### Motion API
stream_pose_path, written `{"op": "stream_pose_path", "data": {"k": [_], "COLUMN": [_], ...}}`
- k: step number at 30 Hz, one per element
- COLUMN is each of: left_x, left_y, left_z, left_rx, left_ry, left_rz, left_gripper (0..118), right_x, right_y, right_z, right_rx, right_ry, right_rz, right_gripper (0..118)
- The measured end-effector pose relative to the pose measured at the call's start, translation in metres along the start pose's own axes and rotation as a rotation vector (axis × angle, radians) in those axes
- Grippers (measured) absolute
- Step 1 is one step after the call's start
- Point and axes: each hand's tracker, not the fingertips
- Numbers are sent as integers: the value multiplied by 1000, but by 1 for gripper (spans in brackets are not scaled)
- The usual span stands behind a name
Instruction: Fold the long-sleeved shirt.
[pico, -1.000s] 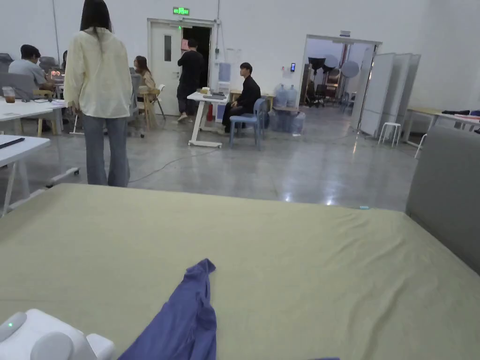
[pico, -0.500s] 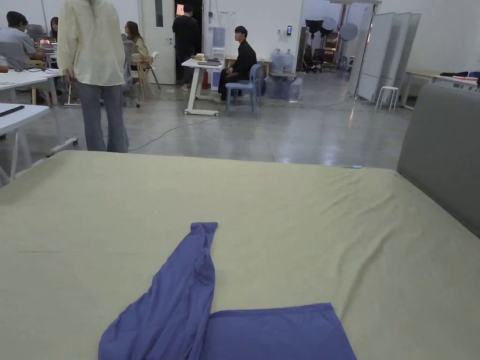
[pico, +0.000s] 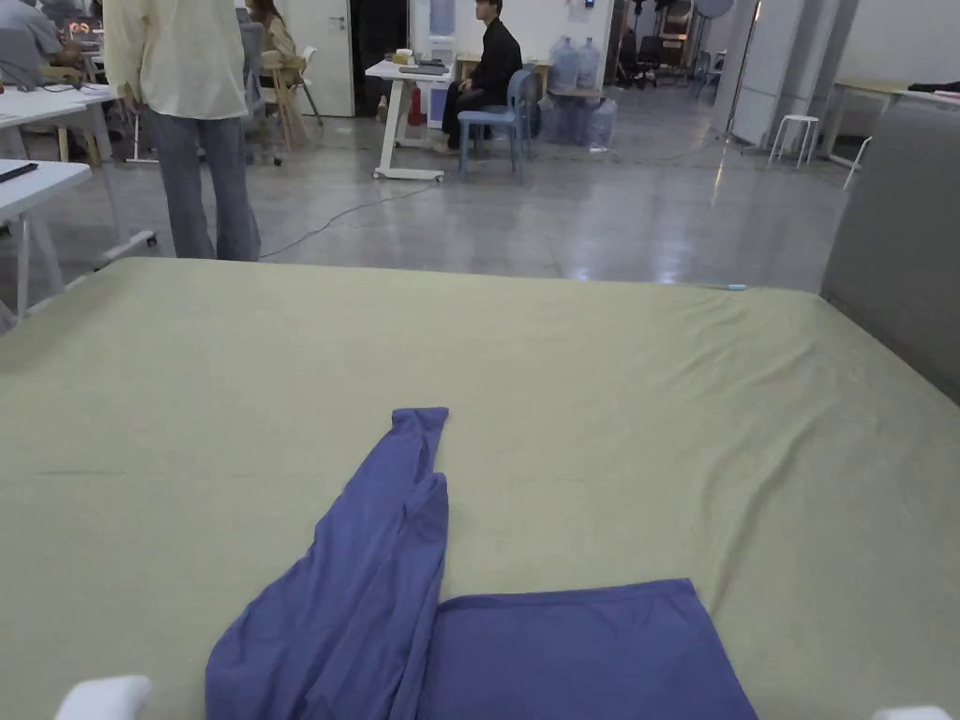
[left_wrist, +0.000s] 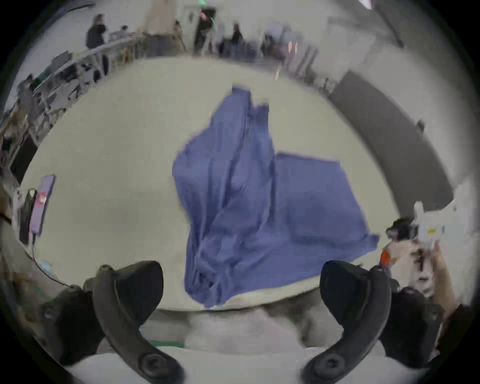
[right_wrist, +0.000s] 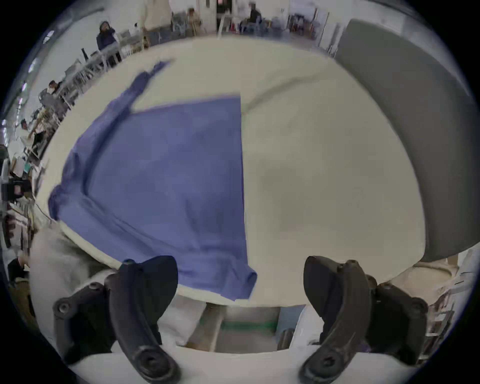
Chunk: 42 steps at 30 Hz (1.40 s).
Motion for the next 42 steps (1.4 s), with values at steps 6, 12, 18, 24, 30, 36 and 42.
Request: {"op": "stream_pose_path", "data": {"k": [6,12,18,24,30,36,42], "left_x": [15,10,-2,-24,-18,-5,6], "left_y": [-12,11,30,35,33,30,23], "left_z": [5,-13,-25,-40,-44,-33,-16], "left_rx": [-21,-60,-61,-90,-116,-102,-89], "left_ry": [149,59,76,88,94,79,52], "left_rz": [7,65,43,57,67,77,70], "left_gripper": [18,0,0,0,0,0,0], "right_x": [-45,-135,-201,-242,-248,-221,-188], "right_y": [45,139,309,382,373,356,247], "right_z": [3,-77,-198,-286,-287,-195,-51], "right_rx": [75,45,20,-132,-124,52,145], "right_ry": [215,278,355,265,129,252,330], "right_rz": [-145,-51,-116,-151,-6,123,169], "right_gripper": [67,0,118,100,0,0,0]}}
